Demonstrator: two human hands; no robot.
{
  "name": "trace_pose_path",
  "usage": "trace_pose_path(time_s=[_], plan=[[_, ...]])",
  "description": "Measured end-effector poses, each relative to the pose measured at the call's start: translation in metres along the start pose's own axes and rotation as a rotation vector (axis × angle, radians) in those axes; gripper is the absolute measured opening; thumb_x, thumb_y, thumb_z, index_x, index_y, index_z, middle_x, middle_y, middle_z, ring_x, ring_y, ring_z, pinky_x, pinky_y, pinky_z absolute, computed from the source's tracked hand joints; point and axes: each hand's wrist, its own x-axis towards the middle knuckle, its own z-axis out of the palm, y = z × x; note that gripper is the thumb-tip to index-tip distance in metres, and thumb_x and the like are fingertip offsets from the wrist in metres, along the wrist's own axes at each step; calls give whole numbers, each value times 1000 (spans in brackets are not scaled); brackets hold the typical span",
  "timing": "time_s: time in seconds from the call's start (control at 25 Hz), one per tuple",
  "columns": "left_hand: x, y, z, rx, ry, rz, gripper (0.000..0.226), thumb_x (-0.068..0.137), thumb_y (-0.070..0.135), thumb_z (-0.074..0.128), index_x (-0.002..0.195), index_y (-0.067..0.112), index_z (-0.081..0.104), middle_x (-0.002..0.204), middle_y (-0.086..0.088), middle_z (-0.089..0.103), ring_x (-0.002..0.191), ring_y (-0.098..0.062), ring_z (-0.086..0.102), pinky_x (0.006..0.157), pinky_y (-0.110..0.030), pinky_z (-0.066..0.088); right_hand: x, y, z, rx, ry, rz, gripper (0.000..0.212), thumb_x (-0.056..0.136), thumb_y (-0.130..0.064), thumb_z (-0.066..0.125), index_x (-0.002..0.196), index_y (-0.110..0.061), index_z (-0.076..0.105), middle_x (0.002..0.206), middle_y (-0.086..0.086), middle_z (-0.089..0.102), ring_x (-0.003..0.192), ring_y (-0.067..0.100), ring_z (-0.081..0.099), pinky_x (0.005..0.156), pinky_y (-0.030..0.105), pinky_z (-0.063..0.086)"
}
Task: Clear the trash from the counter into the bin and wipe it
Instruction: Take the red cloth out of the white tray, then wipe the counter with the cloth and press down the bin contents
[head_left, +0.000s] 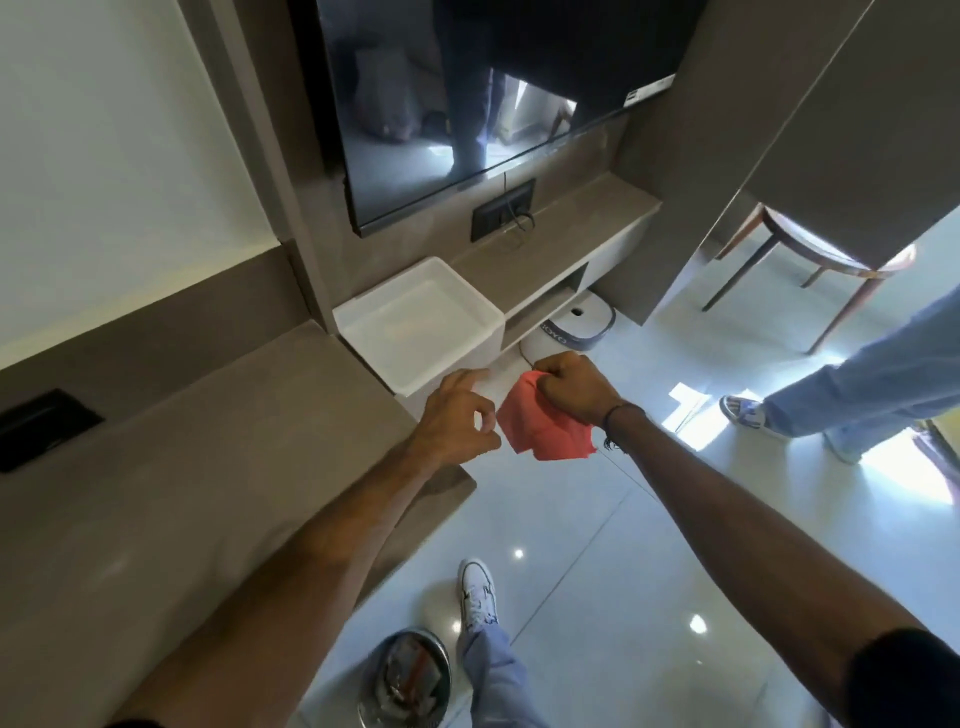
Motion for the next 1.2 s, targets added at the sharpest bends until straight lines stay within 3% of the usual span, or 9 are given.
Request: trace_pose_path(time_s=[0.08, 0.16, 0.28, 0.4, 0.56, 0.68, 0.96, 1.08, 1.2], plan=[[-17, 0, 10, 114, -172, -72, 105, 75, 38, 85, 159, 33, 22, 172, -9, -13, 158, -35, -13, 125, -59, 9, -17, -9, 8, 25, -13, -27, 31, 91, -10, 45, 93, -11, 76, 99, 9, 75, 90, 29, 68, 86, 39, 56], [-32, -4, 7, 39, -192, -184, 127, 77, 39, 85, 160, 34, -11, 171, -7, -20, 158, -34, -11, 125, -65, 13, -25, -19, 16, 44, -56, -50, 30, 89, -7, 45, 80, -12, 73, 89, 8, 74, 85, 29, 67, 83, 38, 55], [-50, -22, -13, -354, -123, -256, 92, 80, 17, 80, 155, 33, 30, 162, -5, 36, 146, -33, 41, 109, -59, 49, -21, -38, 35, 77, -168, -76, 28, 84, -6, 44, 74, -5, 70, 81, 12, 72, 75, 26, 64, 78, 39, 54], [-64, -45, -40, -518, -23, -335, 47, 75, 2, 71, 119, 15, 64, 107, -7, 72, 97, -25, 68, 79, -41, 61, -4, -58, 61, 129, -249, -87, 22, 78, -5, 43, 70, 3, 62, 69, 16, 62, 63, 20, 51, 69, 36, 46], [-78, -85, -77, -414, 114, -544, 27, 75, 13, 75, 102, 11, 71, 90, -5, 74, 80, -20, 64, 73, -29, 51, 24, -72, 105, 147, -367, -53, 18, 82, -15, 51, 68, -10, 61, 66, 3, 58, 63, 18, 50, 68, 32, 41], [-93, -120, -77, -439, 206, -698, 20, 78, 10, 76, 98, 8, 73, 87, -5, 69, 79, -19, 61, 74, -28, 47, 44, -72, 136, 133, -406, -37, 9, 80, -23, 69, 88, -19, 70, 84, 0, 69, 73, 16, 63, 68, 27, 50], [-112, -150, -13, -306, 231, -815, 25, 77, 8, 74, 102, 8, 72, 104, -12, 74, 94, -23, 67, 87, -38, 56, 72, -60, 170, -71, -316, -52, 45, 69, -23, 79, 111, -21, 61, 101, 4, 72, 96, 27, 69, 83, 35, 56], [-120, -144, -3, -17, 329, -810, 34, 79, 15, 72, 113, 15, 70, 119, -12, 67, 112, -31, 63, 99, -42, 55, 56, -58, 168, -335, -89, -273, 43, 73, -36, 69, 113, -24, 58, 103, 0, 70, 98, 27, 65, 84, 40, 50], [-142, -125, 8, -1, 520, -664, 23, 85, 13, 65, 108, 14, 68, 113, -10, 64, 107, -29, 61, 95, -43, 54, 18, -57, 173, -322, 27, -496, 22, 78, -38, 59, 94, -22, 61, 85, 0, 68, 81, 25, 63, 74, 36, 46]])
